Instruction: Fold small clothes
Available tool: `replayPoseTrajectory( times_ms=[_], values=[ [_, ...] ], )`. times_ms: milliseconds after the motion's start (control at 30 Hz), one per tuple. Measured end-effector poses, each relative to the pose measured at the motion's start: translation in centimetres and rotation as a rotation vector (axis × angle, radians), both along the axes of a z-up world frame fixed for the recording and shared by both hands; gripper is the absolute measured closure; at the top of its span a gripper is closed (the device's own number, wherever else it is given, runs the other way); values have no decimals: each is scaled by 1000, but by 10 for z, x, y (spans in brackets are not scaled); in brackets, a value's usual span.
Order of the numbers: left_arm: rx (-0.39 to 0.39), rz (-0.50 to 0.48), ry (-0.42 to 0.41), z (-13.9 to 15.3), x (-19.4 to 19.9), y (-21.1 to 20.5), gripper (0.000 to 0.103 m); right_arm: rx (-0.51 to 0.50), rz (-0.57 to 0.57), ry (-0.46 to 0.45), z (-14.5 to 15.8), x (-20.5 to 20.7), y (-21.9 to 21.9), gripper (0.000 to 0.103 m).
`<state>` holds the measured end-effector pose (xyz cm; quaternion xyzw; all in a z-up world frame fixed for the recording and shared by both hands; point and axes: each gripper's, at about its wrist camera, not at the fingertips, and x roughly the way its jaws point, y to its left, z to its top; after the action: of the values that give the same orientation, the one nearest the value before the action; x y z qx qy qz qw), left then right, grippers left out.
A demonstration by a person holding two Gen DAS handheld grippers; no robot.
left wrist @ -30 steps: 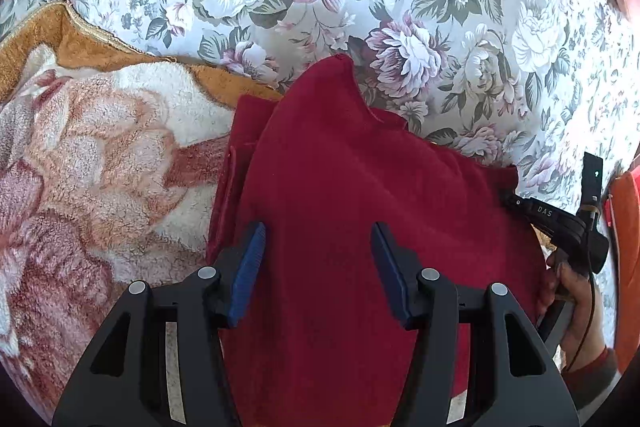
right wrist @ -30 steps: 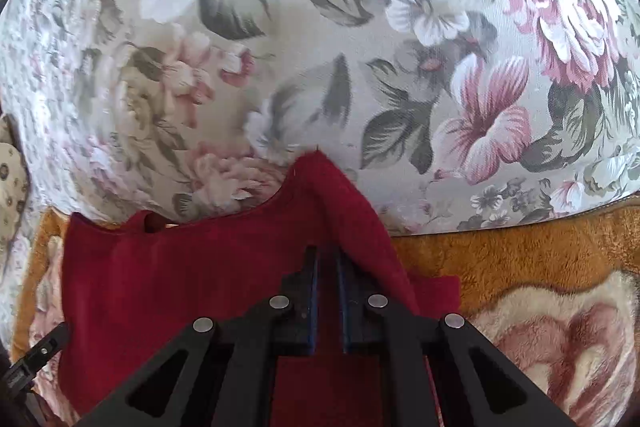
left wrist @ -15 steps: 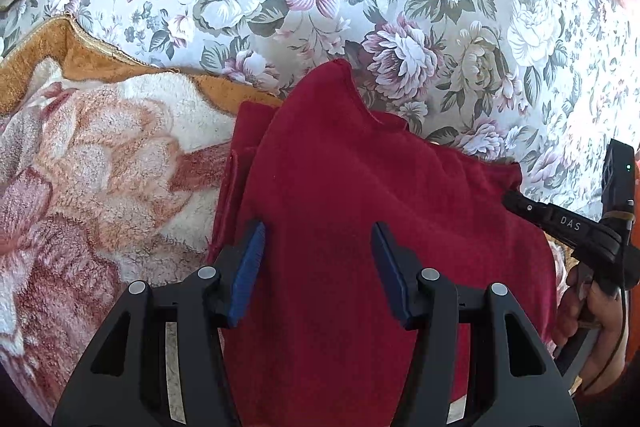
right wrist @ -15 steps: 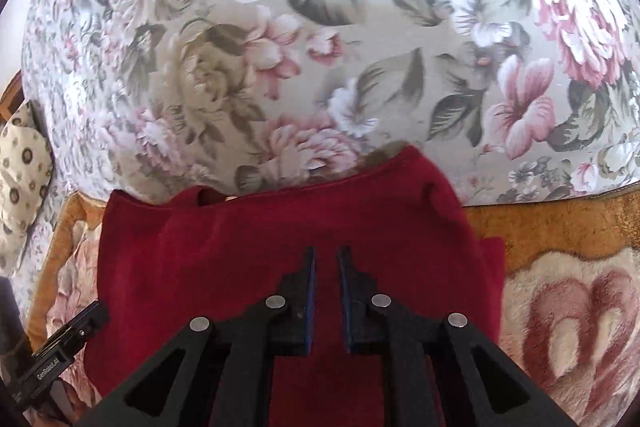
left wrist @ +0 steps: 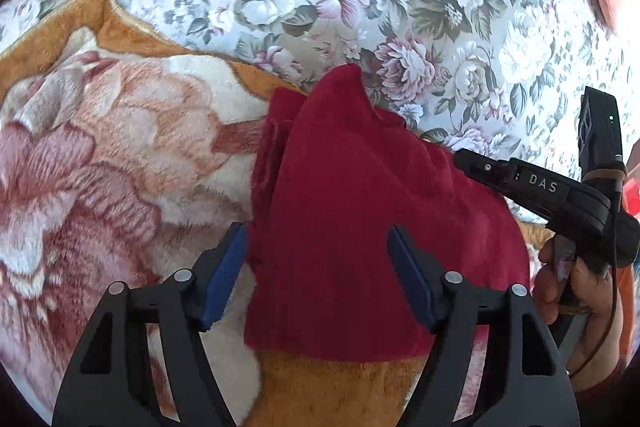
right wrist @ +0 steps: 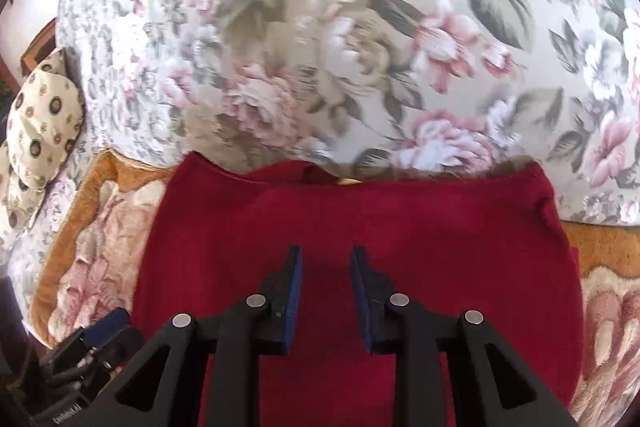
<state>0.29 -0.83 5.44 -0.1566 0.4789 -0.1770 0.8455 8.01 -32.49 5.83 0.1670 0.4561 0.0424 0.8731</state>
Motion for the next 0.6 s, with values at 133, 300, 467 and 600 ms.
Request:
replayPoseTrajectory(
  times_ms=[133, 300, 467, 600],
  values=[
    [-83, 86, 33, -4, -19, 24, 23, 9, 84, -9, 6, 25, 49, 78],
    [-89, 92, 67, -23, -22, 24, 23, 75, 104, 59, -23, 69, 97, 73],
    [-117, 88, 127, -42, -15, 20, 23, 52, 120, 146, -46, 89, 113, 58],
    [-145, 112, 143, -43, -13, 23, 22, 25, 164, 110, -25, 90, 121, 54]
  ],
)
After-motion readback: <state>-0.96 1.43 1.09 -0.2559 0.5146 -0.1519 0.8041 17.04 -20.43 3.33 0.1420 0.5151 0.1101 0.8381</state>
